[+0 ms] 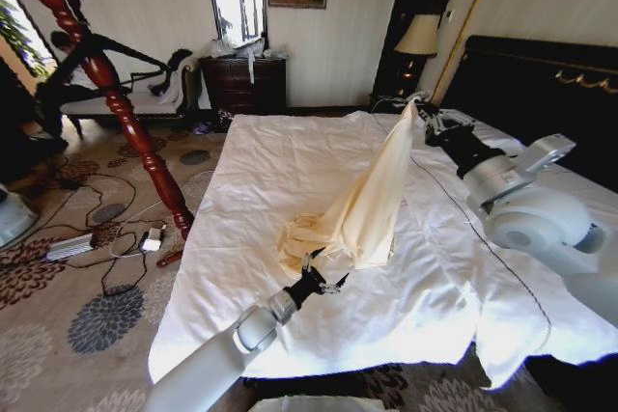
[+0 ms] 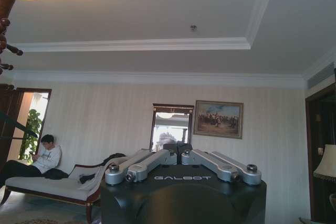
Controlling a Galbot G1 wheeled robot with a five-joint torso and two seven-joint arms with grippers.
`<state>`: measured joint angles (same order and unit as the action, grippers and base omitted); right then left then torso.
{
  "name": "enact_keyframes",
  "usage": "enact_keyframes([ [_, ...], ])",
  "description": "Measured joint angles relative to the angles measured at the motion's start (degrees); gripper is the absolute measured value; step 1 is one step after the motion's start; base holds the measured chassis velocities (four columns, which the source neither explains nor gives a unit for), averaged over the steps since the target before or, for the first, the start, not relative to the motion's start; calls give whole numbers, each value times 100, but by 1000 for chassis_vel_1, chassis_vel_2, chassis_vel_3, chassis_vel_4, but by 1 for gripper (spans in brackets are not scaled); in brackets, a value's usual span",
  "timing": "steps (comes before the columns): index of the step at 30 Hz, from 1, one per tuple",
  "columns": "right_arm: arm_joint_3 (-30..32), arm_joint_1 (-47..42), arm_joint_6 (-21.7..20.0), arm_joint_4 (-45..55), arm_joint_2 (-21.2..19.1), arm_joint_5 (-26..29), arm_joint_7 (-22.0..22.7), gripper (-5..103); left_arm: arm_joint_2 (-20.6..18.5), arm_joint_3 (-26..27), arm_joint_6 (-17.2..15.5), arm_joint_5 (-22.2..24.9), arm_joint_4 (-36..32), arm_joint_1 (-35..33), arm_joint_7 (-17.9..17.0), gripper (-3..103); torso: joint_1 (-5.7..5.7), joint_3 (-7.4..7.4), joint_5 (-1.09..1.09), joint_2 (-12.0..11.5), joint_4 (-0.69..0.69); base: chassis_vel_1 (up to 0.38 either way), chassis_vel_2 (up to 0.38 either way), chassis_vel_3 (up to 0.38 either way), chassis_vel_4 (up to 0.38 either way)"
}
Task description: Pick up the clothes from the bed and hang them on the clothes hanger.
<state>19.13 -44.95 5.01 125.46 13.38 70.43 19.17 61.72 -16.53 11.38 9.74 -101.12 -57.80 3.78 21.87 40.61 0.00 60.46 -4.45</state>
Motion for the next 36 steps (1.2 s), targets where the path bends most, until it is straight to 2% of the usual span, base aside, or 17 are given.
enact_keyframes([
  [6, -8, 120, 0, 60, -29, 83, 22, 0, 383, -374, -61, 45, 608, 492, 15, 100, 0, 0, 0, 0, -2, 0, 0, 0, 0],
  [9, -52, 273, -6, 76, -96, 161, 44, 0, 820, -537, -119, 128, 1083, 978, -7, 100, 0, 0, 0, 0, -3, 0, 0, 0, 0],
  [11, -54, 290, -7, 83, -107, 169, 45, 0, 922, -539, -132, 130, 1168, 1072, -21, 100, 0, 0, 0, 0, -3, 0, 0, 0, 0],
  [12, -53, 271, -13, 122, -110, 181, 80, 0, 1166, -437, -192, 179, 1372, 1356, -90, 100, 0, 0, 0, 0, -3, 0, 0, 0, 0],
  [22, -53, 167, -15, 126, 0, 150, 83, 0, 1323, -319, -248, 142, 1708, 1629, -115, 101, 0, 1, 0, 0, -1, 0, 0, 0, 0],
  [25, -32, 90, -15, 126, 34, 143, 83, 0, 1400, -306, -247, 82, 1771, 1627, -117, 92, 0, 0, 0, 0, -2, 0, 0, 0, 0],
  [26, -20, 58, -15, 127, 40, 133, 83, 0, 1413, -301, -247, 72, 1773, 1618, -118, 92, 0, 0, 0, 0, -2, 0, 0, 0, 0],
  [28, 8, -2, -11, 128, 57, 97, 82, 0, 1431, -278, -247, 59, 1758, 1567, -118, 81, 1, 0, 0, 0, -2, 0, 0, 0, 0],
  [29, 8, -2, -11, 128, 57, 97, 82, 0, 1431, -278, -247, 59, 1758, 1567, -118, 81, 1, 0, 0, 0, -2, 0, 0, 0, 0],
  [33, 22, -3, 4, 128, 73, 95, 82, 0, 1427, -197, -210, 58, 1699, 1463, -121, 59, 0, 0, 0, 0, -2, 0, 0, 0, 0],
  [35, 22, 5, 5, 128, 71, 99, 82, 0, 1426, -185, -202, 58, 1693, 1453, -120, 59, 0, 0, 0, 0, -1, 0, 0, 0, 0],
  [36, 22, 18, 7, 130, 63, 105, 82, 0, 1422, -160, -194, 58, 1678, 1436, -117, 53, 1, 0, 0, 0, -1, 0, 0, 0, 0],
])
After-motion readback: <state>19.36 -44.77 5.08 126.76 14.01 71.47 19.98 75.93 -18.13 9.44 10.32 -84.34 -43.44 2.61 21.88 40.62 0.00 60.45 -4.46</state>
